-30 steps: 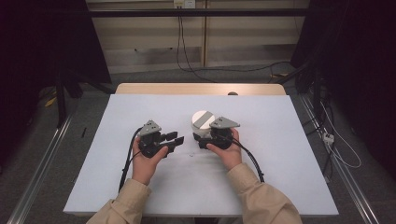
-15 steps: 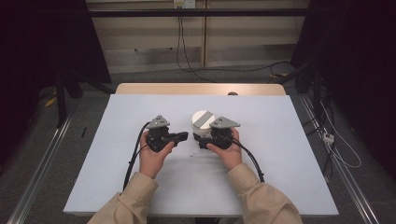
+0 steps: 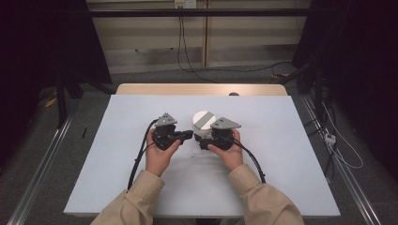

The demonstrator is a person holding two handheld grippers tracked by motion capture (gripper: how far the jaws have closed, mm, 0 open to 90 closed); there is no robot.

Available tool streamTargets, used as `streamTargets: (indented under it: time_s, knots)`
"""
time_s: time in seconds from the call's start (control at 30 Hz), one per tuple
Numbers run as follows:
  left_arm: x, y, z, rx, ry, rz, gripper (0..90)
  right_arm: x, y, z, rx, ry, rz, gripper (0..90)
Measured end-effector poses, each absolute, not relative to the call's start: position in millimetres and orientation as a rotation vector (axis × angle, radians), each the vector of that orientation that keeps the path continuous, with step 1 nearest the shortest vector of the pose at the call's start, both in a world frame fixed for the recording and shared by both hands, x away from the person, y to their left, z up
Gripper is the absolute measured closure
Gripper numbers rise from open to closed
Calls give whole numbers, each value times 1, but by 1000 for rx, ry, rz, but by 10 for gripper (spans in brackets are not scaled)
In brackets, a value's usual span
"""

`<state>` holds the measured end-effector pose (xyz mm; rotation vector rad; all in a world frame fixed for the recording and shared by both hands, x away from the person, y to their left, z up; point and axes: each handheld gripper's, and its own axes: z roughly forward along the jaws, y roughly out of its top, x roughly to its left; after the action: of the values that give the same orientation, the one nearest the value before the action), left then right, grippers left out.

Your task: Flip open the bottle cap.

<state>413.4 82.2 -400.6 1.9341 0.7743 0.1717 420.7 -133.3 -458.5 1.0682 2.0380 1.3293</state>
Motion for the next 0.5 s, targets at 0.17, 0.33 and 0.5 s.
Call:
streamTargets:
  time_s: [0.17,0.33,0.5]
  knots:
    - [413,78,-400,1947,780,168,900,420,-133,-459,1068,2037,1328,184]
    - [414,76,-399,1957,773,165,900,420,-133,-459,1068,2037,1327,184]
    - [415,74,-399,1967,770,180,900,420,-133,-459,1068,2037,1326,184]
